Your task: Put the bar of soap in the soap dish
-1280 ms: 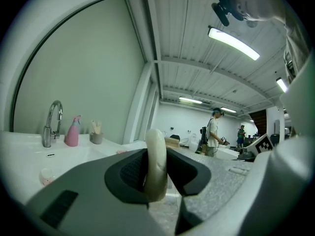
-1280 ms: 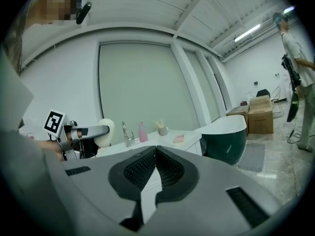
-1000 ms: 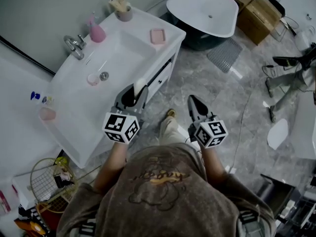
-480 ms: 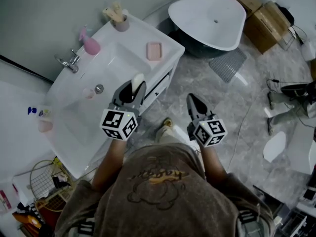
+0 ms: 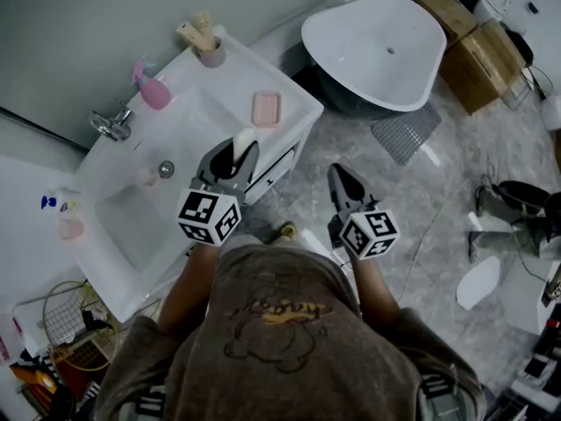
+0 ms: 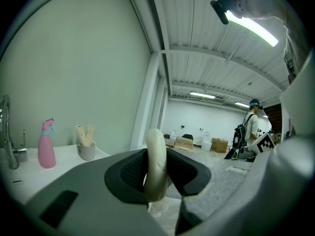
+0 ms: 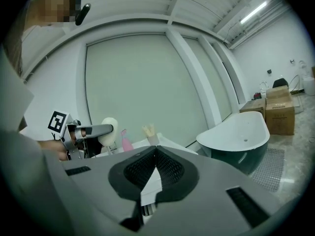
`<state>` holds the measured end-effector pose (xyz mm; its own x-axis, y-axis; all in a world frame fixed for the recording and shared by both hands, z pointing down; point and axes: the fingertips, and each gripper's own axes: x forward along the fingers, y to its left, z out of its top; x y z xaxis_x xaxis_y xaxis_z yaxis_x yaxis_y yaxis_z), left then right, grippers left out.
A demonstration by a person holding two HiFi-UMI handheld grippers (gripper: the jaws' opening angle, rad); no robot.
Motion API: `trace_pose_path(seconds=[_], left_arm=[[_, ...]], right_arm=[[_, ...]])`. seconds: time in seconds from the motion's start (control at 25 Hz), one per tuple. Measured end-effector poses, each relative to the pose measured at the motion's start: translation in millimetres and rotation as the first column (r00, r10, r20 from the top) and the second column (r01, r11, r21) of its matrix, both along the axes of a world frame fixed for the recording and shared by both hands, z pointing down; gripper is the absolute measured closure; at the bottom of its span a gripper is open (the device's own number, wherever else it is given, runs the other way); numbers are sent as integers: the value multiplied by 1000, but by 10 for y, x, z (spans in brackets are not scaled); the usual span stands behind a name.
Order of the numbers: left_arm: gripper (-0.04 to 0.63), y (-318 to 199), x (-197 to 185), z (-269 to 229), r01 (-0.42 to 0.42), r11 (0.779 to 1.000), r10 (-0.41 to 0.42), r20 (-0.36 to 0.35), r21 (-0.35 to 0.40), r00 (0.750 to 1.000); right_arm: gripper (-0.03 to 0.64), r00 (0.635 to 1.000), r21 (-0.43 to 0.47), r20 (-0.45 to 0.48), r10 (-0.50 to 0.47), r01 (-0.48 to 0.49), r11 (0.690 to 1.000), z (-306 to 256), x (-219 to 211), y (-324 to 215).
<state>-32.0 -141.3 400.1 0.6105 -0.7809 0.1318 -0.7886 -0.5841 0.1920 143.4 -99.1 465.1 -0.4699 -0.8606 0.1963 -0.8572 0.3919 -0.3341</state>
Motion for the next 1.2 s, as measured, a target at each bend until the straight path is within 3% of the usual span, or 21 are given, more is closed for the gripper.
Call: trace_pose_path(seconds=[0.72,1.2], left_arm=[[486,-953,37,204,-54,998,55,39,-36,998],[486,-1654,271,799,-99,987,113,110,-123,987]], right_arm=[[618,997,21,22,73,-74,997,-30,76,-668],[618,992,2,13,128,-128,992,67,254,-919]])
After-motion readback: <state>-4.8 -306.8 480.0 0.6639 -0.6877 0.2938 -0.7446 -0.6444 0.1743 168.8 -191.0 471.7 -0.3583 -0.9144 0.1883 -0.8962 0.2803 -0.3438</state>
